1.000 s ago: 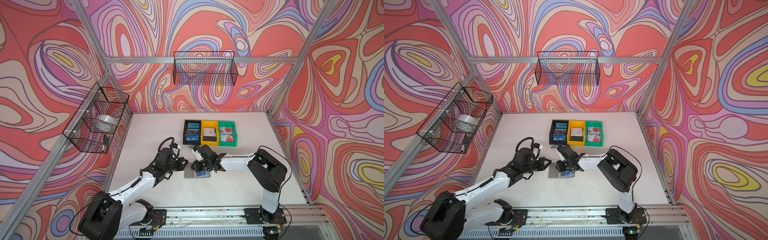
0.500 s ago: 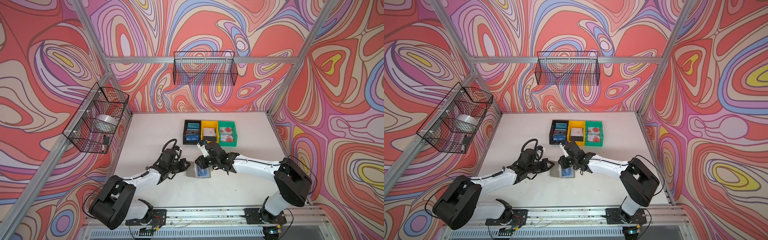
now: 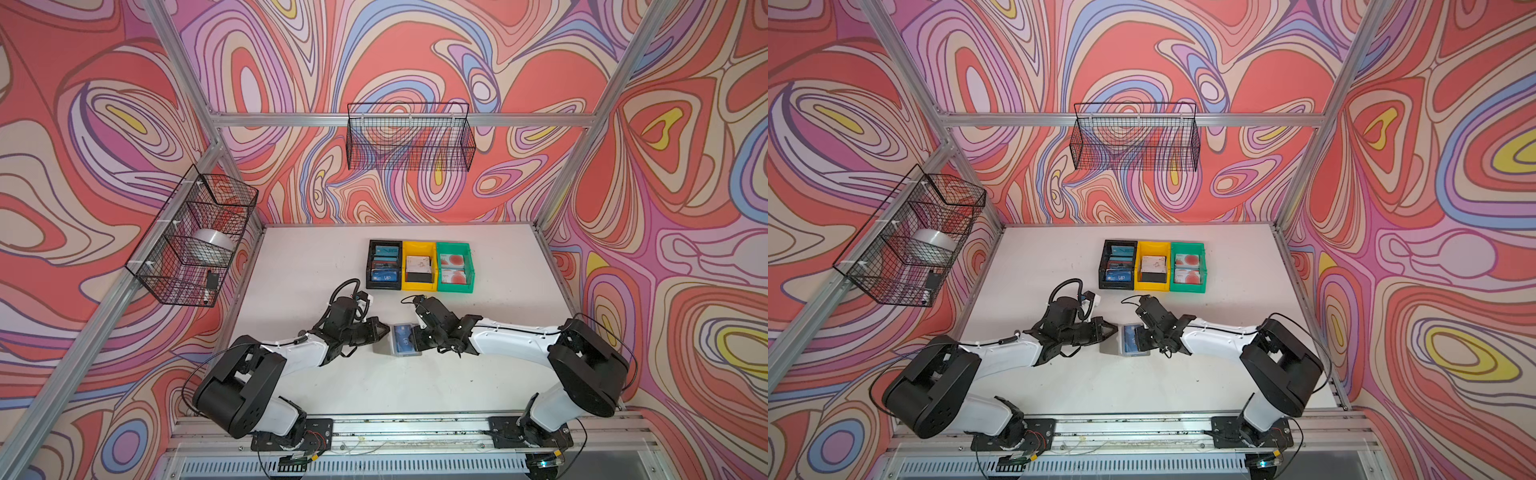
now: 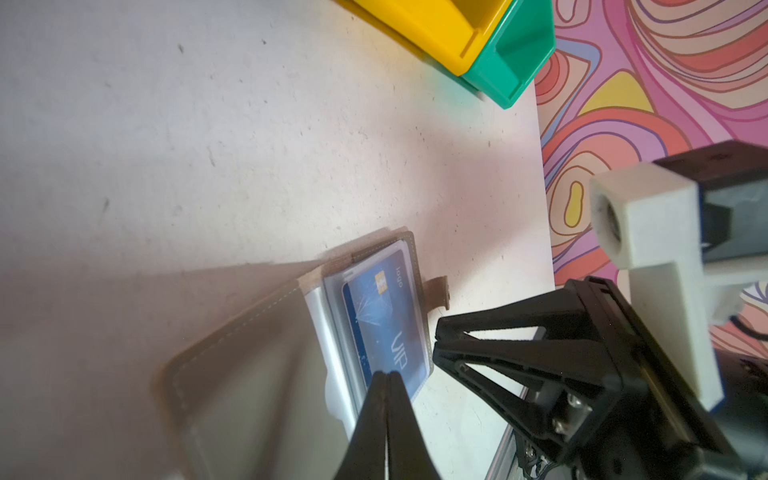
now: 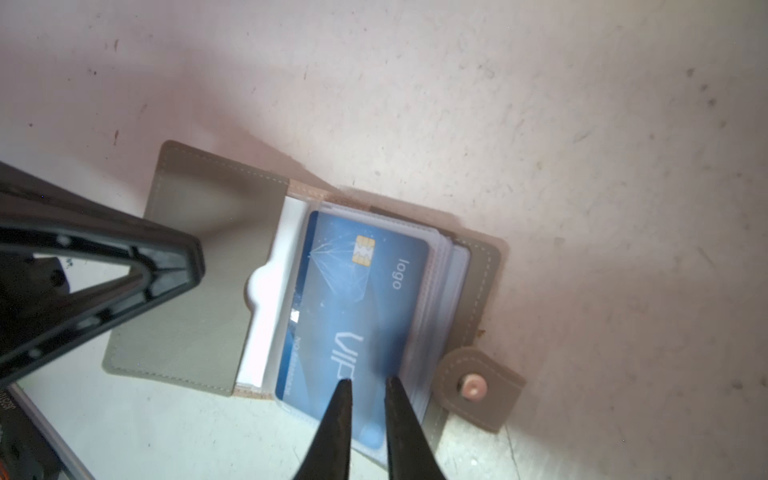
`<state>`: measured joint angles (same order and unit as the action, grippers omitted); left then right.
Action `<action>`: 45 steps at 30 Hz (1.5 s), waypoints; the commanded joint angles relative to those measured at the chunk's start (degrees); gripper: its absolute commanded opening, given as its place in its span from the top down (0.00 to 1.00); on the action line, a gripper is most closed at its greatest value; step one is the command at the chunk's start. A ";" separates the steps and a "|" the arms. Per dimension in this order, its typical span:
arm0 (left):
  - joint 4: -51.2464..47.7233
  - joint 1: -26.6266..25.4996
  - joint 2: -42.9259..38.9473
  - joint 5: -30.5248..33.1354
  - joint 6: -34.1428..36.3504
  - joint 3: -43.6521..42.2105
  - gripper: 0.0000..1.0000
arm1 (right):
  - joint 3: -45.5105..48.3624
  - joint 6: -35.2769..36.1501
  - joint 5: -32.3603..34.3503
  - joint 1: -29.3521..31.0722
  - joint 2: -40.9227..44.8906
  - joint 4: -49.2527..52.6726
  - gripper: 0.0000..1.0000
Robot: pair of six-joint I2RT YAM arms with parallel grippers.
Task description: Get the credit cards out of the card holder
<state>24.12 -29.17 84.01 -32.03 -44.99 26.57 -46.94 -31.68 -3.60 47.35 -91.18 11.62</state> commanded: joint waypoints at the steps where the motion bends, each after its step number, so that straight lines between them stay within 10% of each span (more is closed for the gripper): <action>1: 5.56 -0.85 1.40 -1.78 -1.94 -1.16 0.87 | 0.97 -1.36 1.90 0.34 -0.55 -0.03 0.81; 45: -1.41 -1.42 4.98 1.10 1.29 0.15 0.79 | -3.59 -1.91 7.44 0.34 -0.27 5.54 0.82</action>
<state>23.77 -30.44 89.30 -31.27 -44.16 25.63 -49.08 -34.09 2.35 47.35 -94.30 15.66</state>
